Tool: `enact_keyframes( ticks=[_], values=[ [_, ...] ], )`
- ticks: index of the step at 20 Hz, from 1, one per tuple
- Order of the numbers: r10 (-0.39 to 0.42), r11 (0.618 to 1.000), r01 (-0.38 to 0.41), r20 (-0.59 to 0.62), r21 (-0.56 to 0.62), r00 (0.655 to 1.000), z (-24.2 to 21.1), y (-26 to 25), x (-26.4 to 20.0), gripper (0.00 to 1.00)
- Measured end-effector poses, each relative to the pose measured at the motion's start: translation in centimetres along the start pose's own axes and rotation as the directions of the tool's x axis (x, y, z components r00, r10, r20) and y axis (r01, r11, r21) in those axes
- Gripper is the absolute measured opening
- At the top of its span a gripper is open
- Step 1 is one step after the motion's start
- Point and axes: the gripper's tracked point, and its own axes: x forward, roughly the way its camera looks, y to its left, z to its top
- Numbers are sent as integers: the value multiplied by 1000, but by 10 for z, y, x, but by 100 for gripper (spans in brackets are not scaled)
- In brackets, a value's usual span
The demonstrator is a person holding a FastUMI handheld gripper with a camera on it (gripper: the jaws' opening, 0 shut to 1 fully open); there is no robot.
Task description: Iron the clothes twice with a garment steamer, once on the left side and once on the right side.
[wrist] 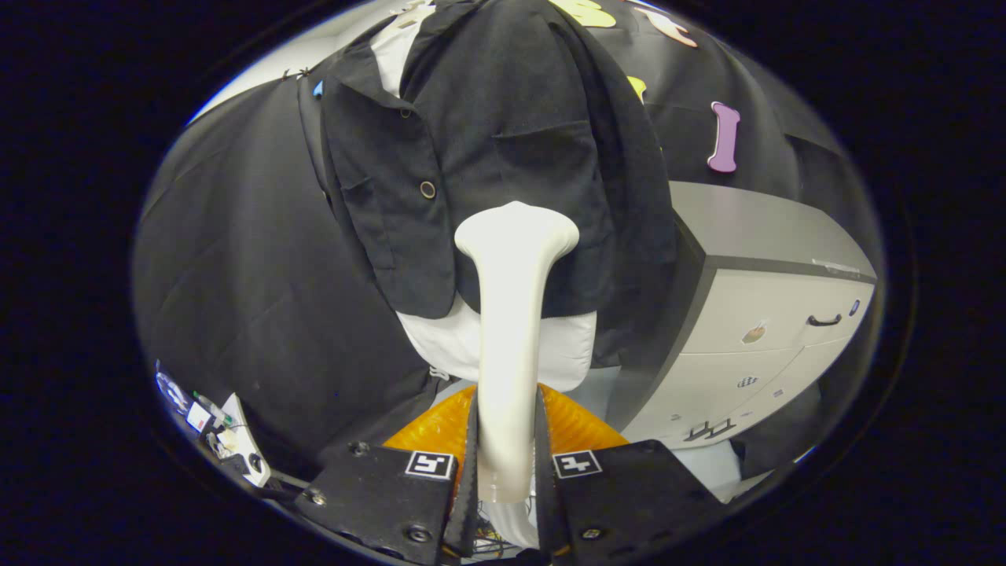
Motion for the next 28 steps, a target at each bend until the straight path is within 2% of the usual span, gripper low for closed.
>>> enact_keyframes(
  ticks=[9,14,21,28],
  values=[
    [28,1000,-28,90,2,996,37,24,-52,33],
    [58,998,-55,177,-26,982,74,60,-93,33],
    [168,981,-131,286,-144,943,130,132,-124,33],
    [270,953,-200,343,-225,900,172,208,-128,33]
  ],
)
